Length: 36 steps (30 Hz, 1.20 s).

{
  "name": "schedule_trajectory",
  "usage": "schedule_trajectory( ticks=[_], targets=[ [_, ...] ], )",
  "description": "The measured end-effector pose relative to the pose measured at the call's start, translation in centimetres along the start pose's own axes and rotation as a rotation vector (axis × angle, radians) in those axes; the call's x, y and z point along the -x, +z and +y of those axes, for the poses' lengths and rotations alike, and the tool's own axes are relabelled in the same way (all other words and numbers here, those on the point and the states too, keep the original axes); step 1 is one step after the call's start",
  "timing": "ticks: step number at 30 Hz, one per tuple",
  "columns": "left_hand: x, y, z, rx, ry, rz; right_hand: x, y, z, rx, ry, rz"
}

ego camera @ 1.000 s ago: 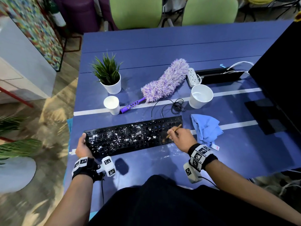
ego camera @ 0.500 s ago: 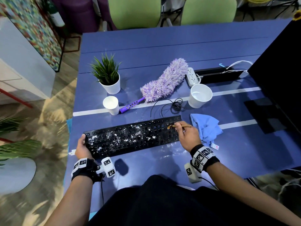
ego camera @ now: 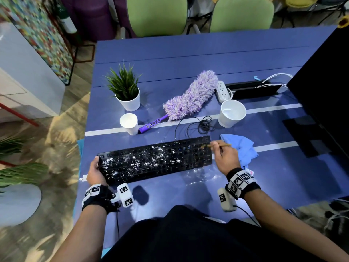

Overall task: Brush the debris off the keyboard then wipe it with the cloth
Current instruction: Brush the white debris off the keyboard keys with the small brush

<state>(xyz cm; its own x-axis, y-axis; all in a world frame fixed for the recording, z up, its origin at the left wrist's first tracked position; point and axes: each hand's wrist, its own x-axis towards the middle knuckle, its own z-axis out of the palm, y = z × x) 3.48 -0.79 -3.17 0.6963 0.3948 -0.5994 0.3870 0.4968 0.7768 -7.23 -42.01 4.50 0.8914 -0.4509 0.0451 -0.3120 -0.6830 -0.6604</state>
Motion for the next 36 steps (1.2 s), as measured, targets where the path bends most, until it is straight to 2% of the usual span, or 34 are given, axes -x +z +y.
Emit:
schedule_trajectory(
  ticks=[2, 6, 8, 11, 13, 15, 17, 21, 25, 27, 30, 31, 34, 36],
  targets=[
    [0.1, 0.2, -0.2, 0.008, 0.011, 0.011, -0.9, -0.1, -0.2, -0.024, -0.022, 0.056],
    [-0.5, 0.1, -0.2, 0.067, 0.025, 0.0, -1.9, 0.1, -0.2, 0.035, 0.043, -0.044],
    [0.3, 0.6, 0.1, 0.029, 0.043, 0.003, -2.0, -0.1, -0.7, -0.005, -0.015, -0.037],
    [1.2, 1.0, 0.3, 0.026, 0.032, 0.05, -2.0, 0.3, -1.8, -0.025, -0.094, -0.146],
    [0.5, 0.7, 0.0, 0.019, 0.03, 0.035, -2.3, 0.4, -1.8, 0.081, -0.106, -0.095],
    [-0.9, -0.1, -0.5, 0.065, 0.02, -0.011, -2.9, -0.3, -1.8, 0.172, -0.017, -0.01],
    [-1.7, -0.6, -0.9, 0.086, 0.021, -0.052, -3.3, -0.8, -1.9, 0.212, -0.003, -0.01],
    [-0.3, -0.1, 0.0, -0.061, -0.041, 0.038, -3.4, -0.6, -2.2, 0.166, -0.115, -0.15],
    [-1.3, -0.6, 0.0, -0.055, -0.06, 0.061, -3.3, -1.6, -1.3, 0.143, -0.081, -0.023],
    [-2.2, -1.1, -0.4, -0.037, -0.053, 0.063, -2.9, -1.6, -0.5, 0.169, -0.026, -0.085],
    [-2.1, -1.1, -0.2, -0.051, -0.072, 0.046, -2.0, -0.9, 0.8, 0.201, 0.123, -0.274],
    [-1.7, -1.0, -0.2, -0.042, -0.064, 0.024, -1.4, -0.7, 1.1, 0.177, 0.137, -0.261],
    [0.7, 0.0, 0.5, -0.036, -0.04, -0.029, -0.2, -0.4, 1.4, 0.085, 0.053, -0.076],
    [1.4, 0.0, 0.7, -0.037, -0.014, -0.073, 0.2, -0.3, 1.0, 0.056, 0.059, -0.112]
  ],
)
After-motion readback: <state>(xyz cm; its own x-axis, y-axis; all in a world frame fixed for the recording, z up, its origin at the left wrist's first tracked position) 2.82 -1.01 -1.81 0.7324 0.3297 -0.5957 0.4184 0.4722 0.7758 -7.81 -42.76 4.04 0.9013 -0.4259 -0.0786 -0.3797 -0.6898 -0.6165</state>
